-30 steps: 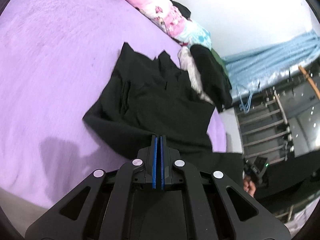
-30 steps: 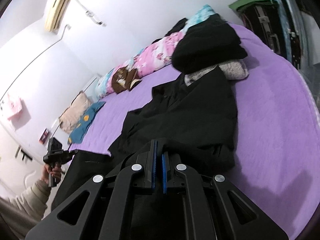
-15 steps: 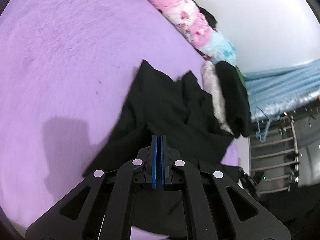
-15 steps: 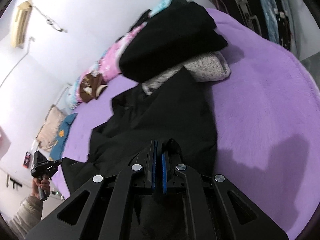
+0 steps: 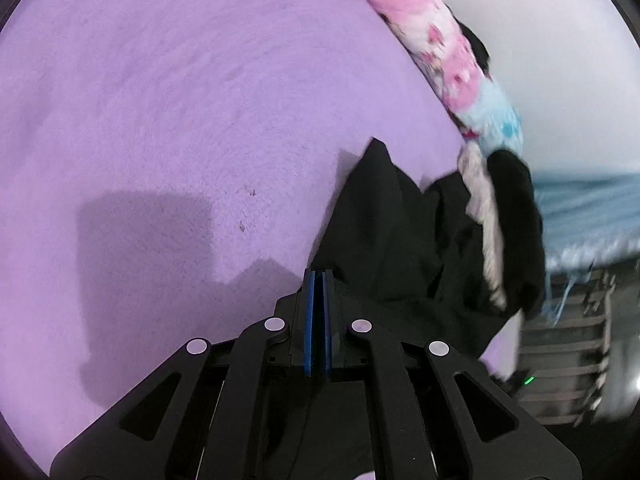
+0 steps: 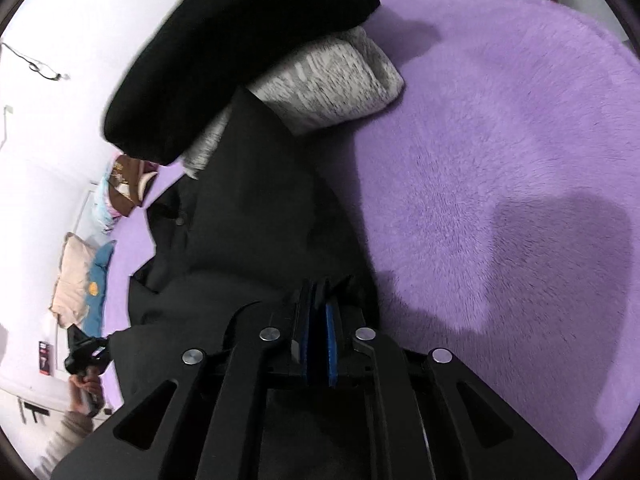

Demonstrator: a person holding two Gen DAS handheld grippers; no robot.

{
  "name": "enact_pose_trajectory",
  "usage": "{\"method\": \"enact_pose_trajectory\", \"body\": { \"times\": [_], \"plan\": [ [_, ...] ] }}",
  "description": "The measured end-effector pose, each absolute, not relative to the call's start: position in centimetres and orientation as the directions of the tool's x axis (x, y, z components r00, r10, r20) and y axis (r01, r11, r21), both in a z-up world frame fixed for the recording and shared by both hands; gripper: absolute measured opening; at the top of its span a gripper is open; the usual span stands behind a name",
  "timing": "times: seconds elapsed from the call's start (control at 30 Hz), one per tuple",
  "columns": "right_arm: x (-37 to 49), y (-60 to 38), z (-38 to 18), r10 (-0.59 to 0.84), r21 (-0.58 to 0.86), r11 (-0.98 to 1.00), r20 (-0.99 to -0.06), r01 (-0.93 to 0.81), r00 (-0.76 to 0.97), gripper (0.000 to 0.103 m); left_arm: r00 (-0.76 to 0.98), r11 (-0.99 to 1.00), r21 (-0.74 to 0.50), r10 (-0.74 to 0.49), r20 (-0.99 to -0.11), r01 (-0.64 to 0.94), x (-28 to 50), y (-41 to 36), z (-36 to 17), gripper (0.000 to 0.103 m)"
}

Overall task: Fold large clothes
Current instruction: 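Lift the hem with both tools and fold it over toward the collar, then open both tools and release the folded hem onto the jacket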

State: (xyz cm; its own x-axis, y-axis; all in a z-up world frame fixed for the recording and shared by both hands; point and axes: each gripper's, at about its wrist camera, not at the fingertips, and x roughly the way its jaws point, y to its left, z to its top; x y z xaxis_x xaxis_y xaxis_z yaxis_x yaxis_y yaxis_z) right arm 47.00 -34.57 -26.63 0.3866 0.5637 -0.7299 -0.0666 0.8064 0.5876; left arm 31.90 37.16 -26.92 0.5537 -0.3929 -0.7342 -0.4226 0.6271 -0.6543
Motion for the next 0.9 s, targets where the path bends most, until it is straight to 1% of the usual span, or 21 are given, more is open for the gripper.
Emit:
{"method": "enact_pose_trajectory", "body": {
  "times": [0.03, 0.07, 0.1, 0.13, 0.2, 0.23, 0.27, 0.3, 0.33, 0.37, 0.4, 0.43, 0.5, 0.57, 0.6, 0.63, 0.7, 0.73, 0.8, 0.9],
  "plan": [
    [46.5, -34.7, -26.0, 0.553, 0.574, 0.815, -0.731, -0.078, 0.4, 0.031, 0.543, 0.652, -0.637, -0.385, -0.746, -0.411, 31.8, 37.0, -26.7, 0.005],
    [46.0, -34.9, -25.2, 0.534, 0.555, 0.828, -0.734, -0.083, 0.42, 0.041, 0.53, 0.683, -0.613, -0.375, -0.761, -0.397, 31.5, 36.7, -26.2, 0.005],
    [45.2, -35.3, -24.2, 0.518, 0.54, 0.837, -0.729, -0.087, 0.447, 0.056, 0.517, 0.713, -0.59, -0.366, -0.774, -0.378, 31.1, 36.4, -25.7, 0.005],
    [44.7, -35.6, -23.7, 0.524, 0.547, 0.832, -0.718, -0.094, 0.458, 0.057, 0.508, 0.737, -0.569, -0.354, -0.785, -0.365, 30.4, 36.0, -25.2, 0.007],
    [43.4, -35.8, -22.3, 0.519, 0.534, 0.838, -0.714, -0.115, 0.47, 0.057, 0.504, 0.767, -0.537, -0.329, -0.799, -0.35, 29.4, 35.3, -24.3, 0.016],
    [42.7, -35.7, -21.6, 0.511, 0.52, 0.845, -0.712, -0.127, 0.481, 0.057, 0.51, 0.783, -0.519, -0.309, -0.803, -0.343, 28.6, 34.7, -23.7, 0.023],
    [42.0, -35.5, -21.0, 0.504, 0.504, 0.852, -0.713, -0.144, 0.487, 0.059, 0.519, 0.793, -0.51, -0.296, -0.802, -0.335, 27.9, 34.2, -23.2, 0.026],
    [40.8, -34.6, -20.2, 0.482, 0.455, 0.872, -0.725, -0.183, 0.492, 0.062, 0.528, 0.799, -0.503, -0.286, -0.8, -0.33, 26.9, 33.5, -22.6, 0.03],
    [40.0, -33.9, -19.6, 0.466, 0.417, 0.883, -0.731, -0.214, 0.498, 0.065, 0.534, 0.802, -0.496, -0.274, -0.8, -0.332, 26.2, 32.8, -22.2, 0.043],
    [38.9, -33.1, -18.9, 0.444, 0.36, 0.896, -0.738, -0.26, 0.508, 0.067, 0.542, 0.806, -0.485, -0.254, -0.801, -0.34, 25.5, 32.1, -21.8, 0.061],
    [37.2, -31.4, -18.2, 0.415, 0.277, 0.905, -0.743, -0.323, 0.525, 0.071, 0.559, 0.807, -0.468, -0.214, -0.801, -0.36, 24.3, 31.3, -21.4, 0.069],
    [36.0, -30.3, -17.9, 0.403, 0.227, 0.903, -0.742, -0.365, 0.535, 0.075, 0.57, 0.806, -0.455, -0.185, -0.8, -0.378, 23.3, 30.5, -21.1, 0.078],
    [32.7, -27.1, -17.4, 0.369, 0.084, 0.88, -0.74, -0.468, 0.562, 0.081, 0.575, 0.806, -0.451, -0.174, -0.799, -0.384, 21.3, 28.4, -21.2, 0.079],
    [29.8, -24.8, -17.6, 0.342, -0.033, 0.847, -0.731, -0.531, 0.59, 0.083, 0.564, 0.811, -0.438, -0.167, -0.809, -0.388, 20.3, 26.8, -21.5, 0.081],
    [27.8, -23.0, -18.1, 0.323, -0.125, 0.809, -0.722, -0.574, 0.612, 0.084, 0.55, 0.808, -0.438, -0.173, -0.817, -0.395, 19.6, 26.0, -21.9, 0.081],
    [26.2, -21.8, -18.7, 0.301, -0.204, 0.779, -0.708, -0.593, 0.639, 0.084, 0.54, 0.797, -0.453, -0.195, -0.819, -0.4, 19.2, 25.3, -22.3, 0.081],
    [23.5, -19.6, -20.0, 0.262, -0.339, 0.716, -0.679, -0.61, 0.685, 0.084, 0.553, 0.733, -0.552, -0.29, -0.781, -0.396, 18.0, 24.5, -23.1, 0.081],
    [22.3, -18.9, -20.3, 0.258, -0.368, 0.696, -0.673, -0.616, 0.693, 0.084, 0.563, 0.687, -0.607, -0.338, -0.754, -0.4, 17.4, 24.3, -23.7, 0.081],
    [20.7, -17.7, -21.5, 0.25, -0.417, 0.658, -0.665, -0.627, 0.704, 0.084, 0.577, 0.613, -0.666, -0.384, -0.721, -0.425, 16.6, 24.2, -24.9, 0.084],
    [18.9, -16.5, -22.9, 0.236, -0.465, 0.607, -0.669, -0.644, 0.705, 0.084, 0.599, 0.483, -0.755, -0.468, -0.65, -0.443, 16.1, 24.8, -26.7, 0.084]
  ]
}}
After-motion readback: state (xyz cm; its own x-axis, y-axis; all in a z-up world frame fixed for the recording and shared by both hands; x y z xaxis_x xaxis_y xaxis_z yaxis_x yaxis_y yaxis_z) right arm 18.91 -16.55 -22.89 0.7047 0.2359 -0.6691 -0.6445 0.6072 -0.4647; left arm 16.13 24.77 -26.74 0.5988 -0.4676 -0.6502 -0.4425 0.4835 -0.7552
